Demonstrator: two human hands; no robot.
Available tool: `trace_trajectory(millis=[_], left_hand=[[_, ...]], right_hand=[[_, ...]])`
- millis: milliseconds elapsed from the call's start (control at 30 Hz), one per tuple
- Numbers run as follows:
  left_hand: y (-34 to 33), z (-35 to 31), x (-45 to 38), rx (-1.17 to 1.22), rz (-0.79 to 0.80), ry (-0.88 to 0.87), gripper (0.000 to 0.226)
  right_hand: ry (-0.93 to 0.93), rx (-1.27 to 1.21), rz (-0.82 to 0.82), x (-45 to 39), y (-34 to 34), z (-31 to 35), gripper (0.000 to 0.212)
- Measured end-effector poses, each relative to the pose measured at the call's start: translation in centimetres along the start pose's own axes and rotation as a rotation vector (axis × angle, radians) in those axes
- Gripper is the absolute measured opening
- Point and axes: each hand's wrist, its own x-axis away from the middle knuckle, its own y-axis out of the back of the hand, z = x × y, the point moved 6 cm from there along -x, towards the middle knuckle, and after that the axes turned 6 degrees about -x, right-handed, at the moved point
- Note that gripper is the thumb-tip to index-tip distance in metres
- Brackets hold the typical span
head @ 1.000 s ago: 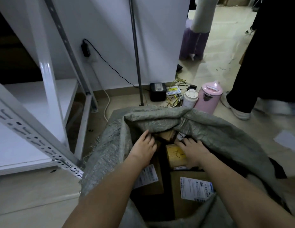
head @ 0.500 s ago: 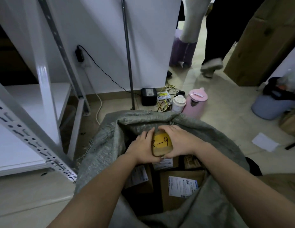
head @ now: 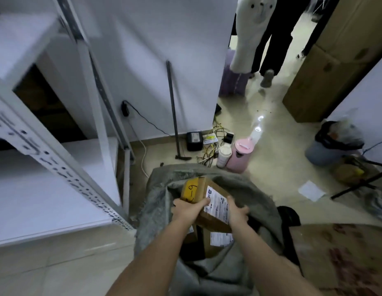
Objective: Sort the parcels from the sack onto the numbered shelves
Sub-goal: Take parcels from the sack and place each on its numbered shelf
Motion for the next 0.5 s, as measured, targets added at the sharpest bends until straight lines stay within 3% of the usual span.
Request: trace_trajectory(millis=[133, 267, 367, 400, 467, 500], left_hand=[[4.2, -4.1, 10.1, 0.152, -0.018, 0.131, 0.117], [7.2, -6.8, 17.8, 0.328, 0.064, 0.216, 0.097], [6.8, -5.9, 17.5, 0.377, 0.150, 0.214, 0.124], [6.5, -5.5, 16.7, 0.351, 0.178, 0.218, 0.131], [7.2, -6.3, 19.0, 0.340, 0.222, 0.211, 0.121], [8.4, -7.9, 22.9, 0.334, 0.270, 0.196, 0.105]], right_hand=[[-0.075, -0.088, -0.095, 9.6, 2.9, 3.1, 0.090], [-0.168, -0.286, 0.011, 17.6, 3.1, 4.7, 0.118], [-0.195, -0.493, 0.119, 24.2, 2.7, 6.8, 0.088], [-0.179, -0.530, 0.154, 25.7, 2.6, 7.5, 0.088], [-0.118, -0.525, 0.210, 26.5, 2.7, 8.1, 0.106], [-0.093, -0.507, 0.221, 25.6, 2.7, 7.9, 0.117]])
